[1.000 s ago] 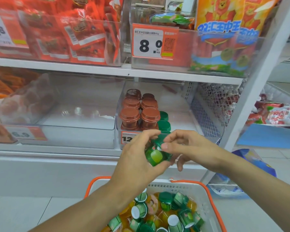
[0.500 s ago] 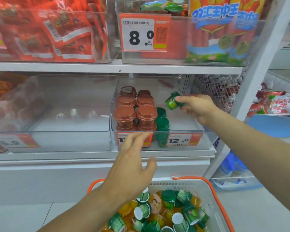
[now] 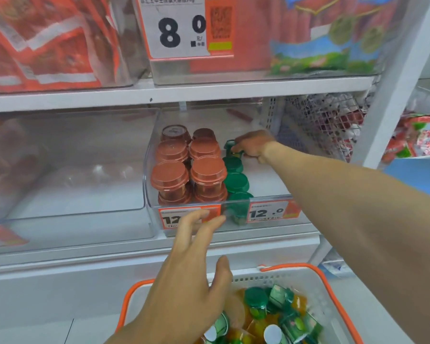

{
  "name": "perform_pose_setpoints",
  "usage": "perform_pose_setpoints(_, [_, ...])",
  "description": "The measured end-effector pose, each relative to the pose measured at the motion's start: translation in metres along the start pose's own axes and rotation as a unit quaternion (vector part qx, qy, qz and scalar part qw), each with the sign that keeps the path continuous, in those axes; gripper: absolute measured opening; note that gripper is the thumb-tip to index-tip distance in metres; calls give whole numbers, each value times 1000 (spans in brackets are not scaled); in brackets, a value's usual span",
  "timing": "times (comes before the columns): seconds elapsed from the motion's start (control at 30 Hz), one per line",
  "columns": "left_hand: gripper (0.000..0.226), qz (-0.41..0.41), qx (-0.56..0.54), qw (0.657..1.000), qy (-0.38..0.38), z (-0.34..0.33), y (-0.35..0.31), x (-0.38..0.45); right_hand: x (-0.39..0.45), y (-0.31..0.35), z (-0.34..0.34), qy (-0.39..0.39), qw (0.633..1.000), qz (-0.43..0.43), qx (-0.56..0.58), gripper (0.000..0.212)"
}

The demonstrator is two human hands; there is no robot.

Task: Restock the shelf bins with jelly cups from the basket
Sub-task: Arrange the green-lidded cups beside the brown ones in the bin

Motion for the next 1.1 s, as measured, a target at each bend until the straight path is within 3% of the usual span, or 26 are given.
perform_pose_setpoints(0.17, [54, 7, 4, 1000, 1, -4, 2, 1, 2, 1, -9, 1, 999, 23, 36, 30])
perform_pose_setpoints(0.57, [44, 23, 4, 1000, 6, -3, 5, 1, -16, 8, -18, 23, 999, 38, 16, 36])
perform_pose_setpoints(0.7, [29, 10, -2, 1000, -7, 0, 3, -1, -38, 33, 10, -62, 993, 97, -31, 36])
perform_pose_setpoints(0.77, [19, 1, -3, 1000, 9, -4, 3, 0, -61, 45, 20, -65, 989, 130, -21, 30])
perform_pose_setpoints(0.87, [12, 2, -2, 1000, 28, -8, 6, 1, -113, 49, 33, -82, 981, 173, -36, 15])
perform_pose_setpoints(0.93, [11, 10, 5, 1000, 27, -11, 9, 2, -158, 43, 42, -137, 968, 209, -37, 17])
perform_pose_setpoints(1.03, [12, 35, 20, 998, 49, -25, 19, 5, -240, 23, 39, -252, 925, 277, 68, 20])
perform_pose_setpoints(1.1, [12, 54, 44, 994, 83, -49, 33, 4, -280, -2, 14, -268, 908, 291, 137, 22])
Point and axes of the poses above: each hand's wrist, its own x-axis towards the middle knuckle, its own z-axis out of the back of the hand, y = z × x, the point moved 9 cm from there along x, towards the middle knuckle, and after that the axes turned 8 degrees about y, right-handed, at the moved point
